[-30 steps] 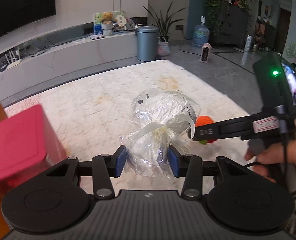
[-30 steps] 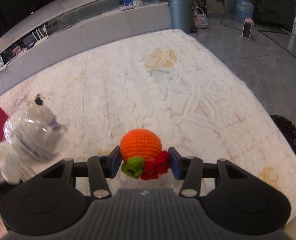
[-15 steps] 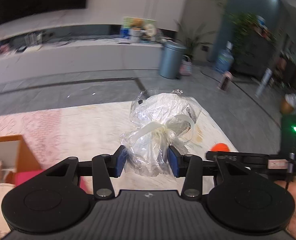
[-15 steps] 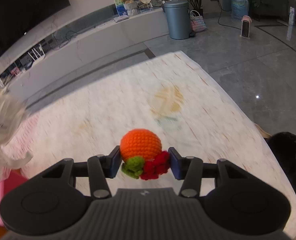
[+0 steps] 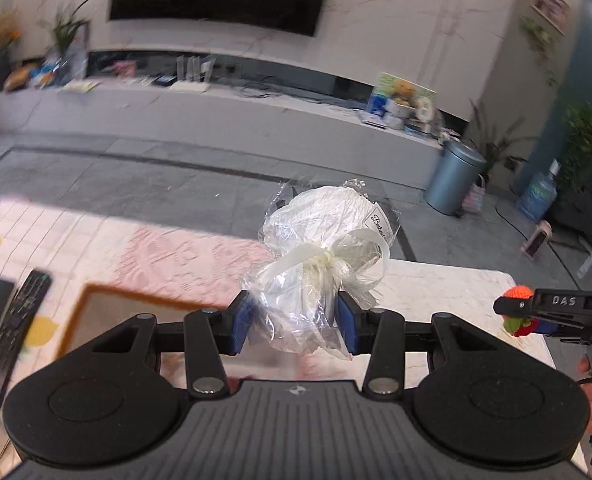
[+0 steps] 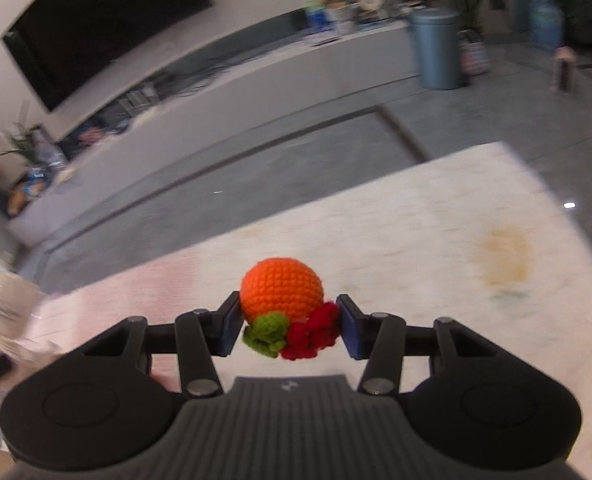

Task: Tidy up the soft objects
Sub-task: 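Lift and carry the clear bag with the left gripper while the right carries the crocheted fruit to the box, then open the left gripper to drop the clear bag into the box while the right lowers the fruit inside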

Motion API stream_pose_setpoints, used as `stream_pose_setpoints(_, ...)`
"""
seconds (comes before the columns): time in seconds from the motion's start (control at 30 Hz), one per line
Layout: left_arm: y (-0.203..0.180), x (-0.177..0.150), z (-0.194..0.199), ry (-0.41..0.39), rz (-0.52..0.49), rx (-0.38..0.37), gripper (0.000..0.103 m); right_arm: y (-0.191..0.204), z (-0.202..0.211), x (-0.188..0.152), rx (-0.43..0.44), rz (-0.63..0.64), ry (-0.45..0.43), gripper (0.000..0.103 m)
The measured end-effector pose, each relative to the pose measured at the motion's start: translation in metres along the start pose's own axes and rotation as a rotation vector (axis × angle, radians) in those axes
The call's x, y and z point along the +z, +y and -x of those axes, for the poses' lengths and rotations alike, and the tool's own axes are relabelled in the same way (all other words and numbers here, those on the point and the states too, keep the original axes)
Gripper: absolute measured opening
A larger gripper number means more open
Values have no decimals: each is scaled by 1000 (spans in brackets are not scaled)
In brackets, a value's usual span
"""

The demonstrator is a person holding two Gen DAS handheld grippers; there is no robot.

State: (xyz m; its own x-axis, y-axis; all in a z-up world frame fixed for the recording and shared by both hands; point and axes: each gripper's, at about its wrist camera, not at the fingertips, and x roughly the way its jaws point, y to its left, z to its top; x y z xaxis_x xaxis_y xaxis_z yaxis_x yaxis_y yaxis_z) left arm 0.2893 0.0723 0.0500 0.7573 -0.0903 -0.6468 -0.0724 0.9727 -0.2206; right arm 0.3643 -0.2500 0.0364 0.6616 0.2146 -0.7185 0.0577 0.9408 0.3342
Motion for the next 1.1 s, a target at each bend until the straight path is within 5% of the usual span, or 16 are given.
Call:
stream_pose_setpoints(0.27,63,-17,17,-18,66,51,51,113,-9,-37,172,141,51,50)
stream_pose_setpoints(0.47,88,-52,32,-127,86,167,51,173,-17,-81,214,279,96,49)
stream_pose_setpoints(0.63,99,-69,35,-125,105,143,51,202,-31,-113,187,410,132,49)
stream_pose_setpoints(0.8,103,-79,30,-113,39,198,52,212,-52,-124,134,454,138,49)
stream_pose_setpoints(1.03,118,-88,37,-95,70,160,63,224,-63,-126,60,515,119,49)
stream_pose_setpoints(1.1,115,-87,42,-115,40,167,74,226,-64,-126,47,528,122,49)
